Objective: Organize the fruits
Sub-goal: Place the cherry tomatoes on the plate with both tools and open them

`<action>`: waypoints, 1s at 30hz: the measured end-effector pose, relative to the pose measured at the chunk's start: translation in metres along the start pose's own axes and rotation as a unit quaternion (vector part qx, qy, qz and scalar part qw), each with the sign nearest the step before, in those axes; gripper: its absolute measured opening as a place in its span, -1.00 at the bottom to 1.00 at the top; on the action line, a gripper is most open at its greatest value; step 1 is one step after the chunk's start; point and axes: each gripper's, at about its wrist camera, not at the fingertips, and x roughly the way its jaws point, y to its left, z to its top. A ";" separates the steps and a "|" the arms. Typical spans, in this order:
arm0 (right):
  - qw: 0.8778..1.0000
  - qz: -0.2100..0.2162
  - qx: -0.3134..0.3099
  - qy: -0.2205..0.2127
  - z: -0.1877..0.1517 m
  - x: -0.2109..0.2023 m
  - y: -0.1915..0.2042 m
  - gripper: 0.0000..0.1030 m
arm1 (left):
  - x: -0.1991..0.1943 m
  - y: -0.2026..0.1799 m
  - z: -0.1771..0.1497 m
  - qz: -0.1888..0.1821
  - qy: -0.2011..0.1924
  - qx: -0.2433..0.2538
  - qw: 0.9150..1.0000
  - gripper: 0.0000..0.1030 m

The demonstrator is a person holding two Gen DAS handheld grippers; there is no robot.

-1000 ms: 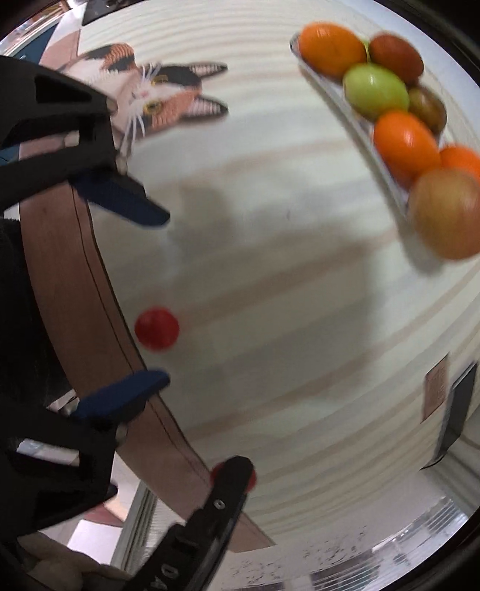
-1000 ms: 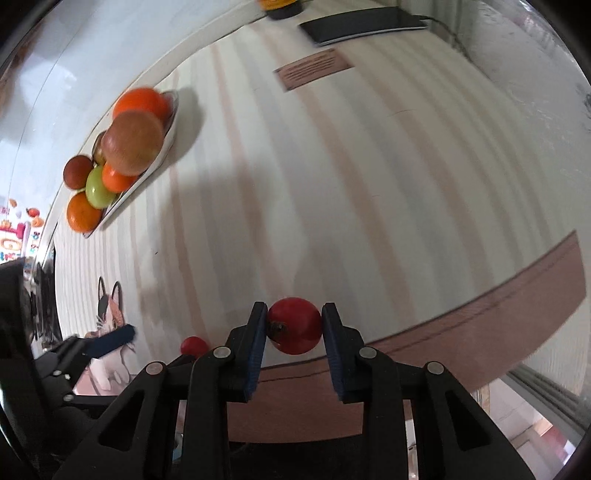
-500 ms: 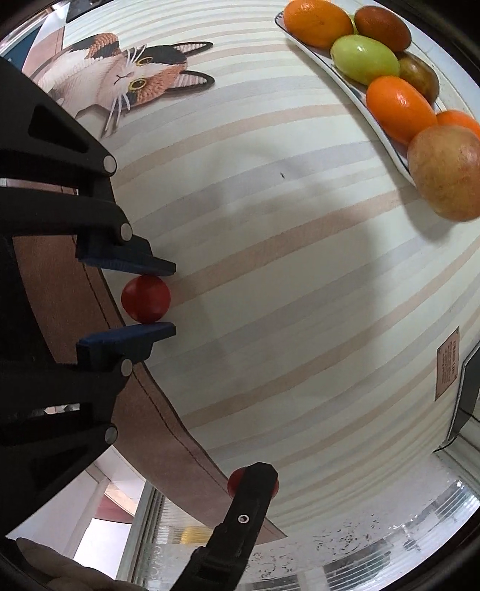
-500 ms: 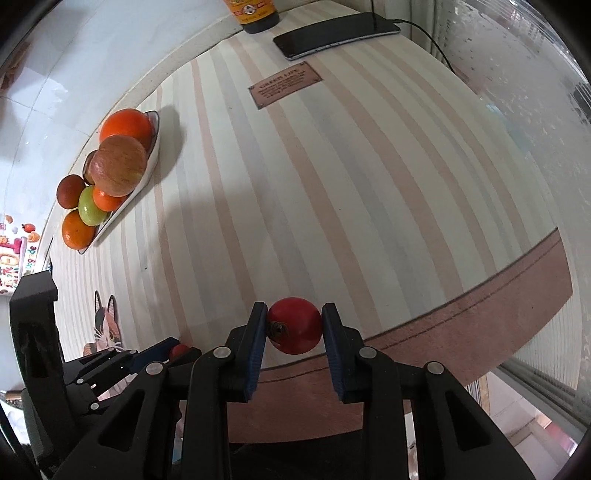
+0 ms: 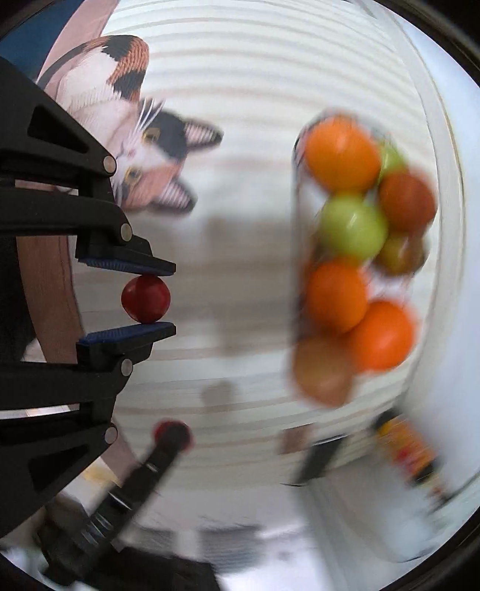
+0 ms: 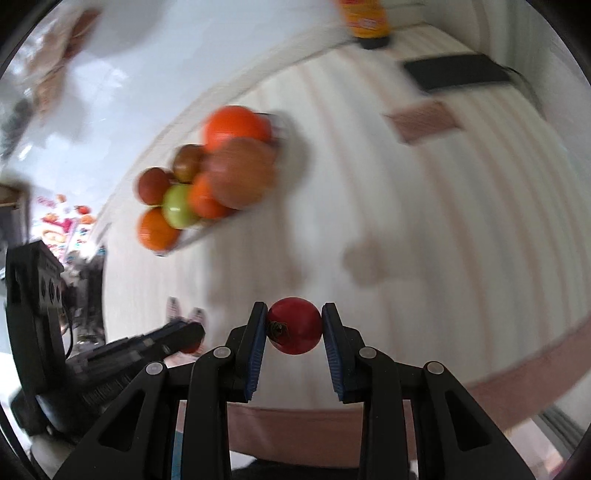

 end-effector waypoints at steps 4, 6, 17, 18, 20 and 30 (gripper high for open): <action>0.999 0.033 -0.041 -0.011 0.013 0.022 0.042 -0.37 | -0.021 0.047 0.038 -0.044 -0.018 -0.082 0.995 -0.55; 0.997 0.042 -0.064 -0.019 0.017 0.037 0.062 -0.37 | -0.025 0.060 0.049 -0.061 -0.020 -0.106 0.992 -0.55; 0.987 0.028 -0.151 -0.044 0.038 0.100 0.126 -0.37 | -0.005 0.078 0.083 -0.102 -0.002 -0.157 0.982 -0.55; 0.987 0.024 -0.154 -0.042 0.039 0.103 0.127 -0.37 | -0.003 0.075 0.084 -0.099 -0.001 -0.155 0.983 -0.55; 0.987 0.018 -0.157 -0.040 0.042 0.109 0.127 -0.37 | 0.001 0.073 0.087 -0.092 -0.003 -0.151 0.984 -0.55; 0.984 0.004 -0.172 -0.037 0.051 0.130 0.133 -0.36 | 0.015 0.062 0.097 -0.037 -0.011 -0.118 0.992 -0.54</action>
